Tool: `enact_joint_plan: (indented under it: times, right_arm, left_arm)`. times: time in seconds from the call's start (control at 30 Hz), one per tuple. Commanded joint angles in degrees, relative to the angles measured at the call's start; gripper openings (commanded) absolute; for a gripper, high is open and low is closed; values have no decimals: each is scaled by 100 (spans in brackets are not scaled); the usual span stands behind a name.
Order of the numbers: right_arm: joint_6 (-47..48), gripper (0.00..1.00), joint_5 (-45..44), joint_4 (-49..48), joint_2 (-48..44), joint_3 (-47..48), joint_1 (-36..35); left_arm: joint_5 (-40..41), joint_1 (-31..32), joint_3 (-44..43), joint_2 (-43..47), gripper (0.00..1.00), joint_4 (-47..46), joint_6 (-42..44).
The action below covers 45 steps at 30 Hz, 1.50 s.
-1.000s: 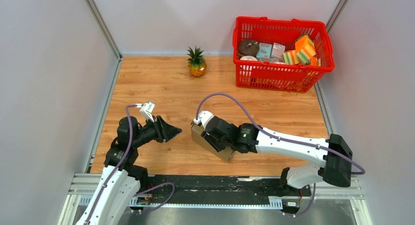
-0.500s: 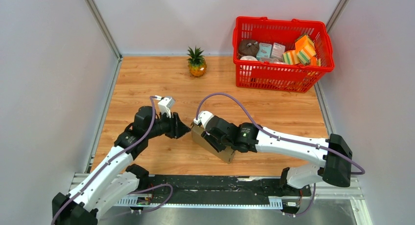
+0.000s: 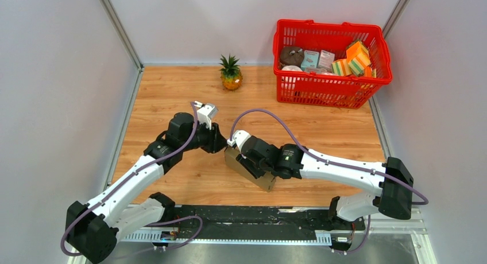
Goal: Fold the paper box
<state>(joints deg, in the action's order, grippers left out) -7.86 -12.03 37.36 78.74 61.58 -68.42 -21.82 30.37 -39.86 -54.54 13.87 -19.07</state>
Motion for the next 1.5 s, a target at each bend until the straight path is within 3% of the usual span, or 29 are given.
enact_joint_plan:
  times: [0.0, 0.23, 0.37, 0.5, 1.0, 1.47]
  right_arm:
    - [-67, 18, 271, 140, -25, -15, -4]
    - [-84, 18, 280, 113, -52, -59, -4]
    - [-84, 18, 280, 113, -78, -59, -13]
    - [-84, 17, 324, 87, -122, -67, -4]
    - [-146, 15, 342, 52, -140, -67, -4]
    - [-128, 14, 289, -10, -175, -85, -4]
  left_arm:
    - [-6, 74, -286, -144, 36, -174, 290]
    - [11, 127, -251, -65, 36, 10, 395]
    - [20, 127, -233, 31, 30, 230, 492]
    - [73, 118, -119, 119, 34, 91, 466]
    - [64, 215, -224, -162, 33, 98, 553]
    - [345, 364, -242, -241, 6, 335, 729]
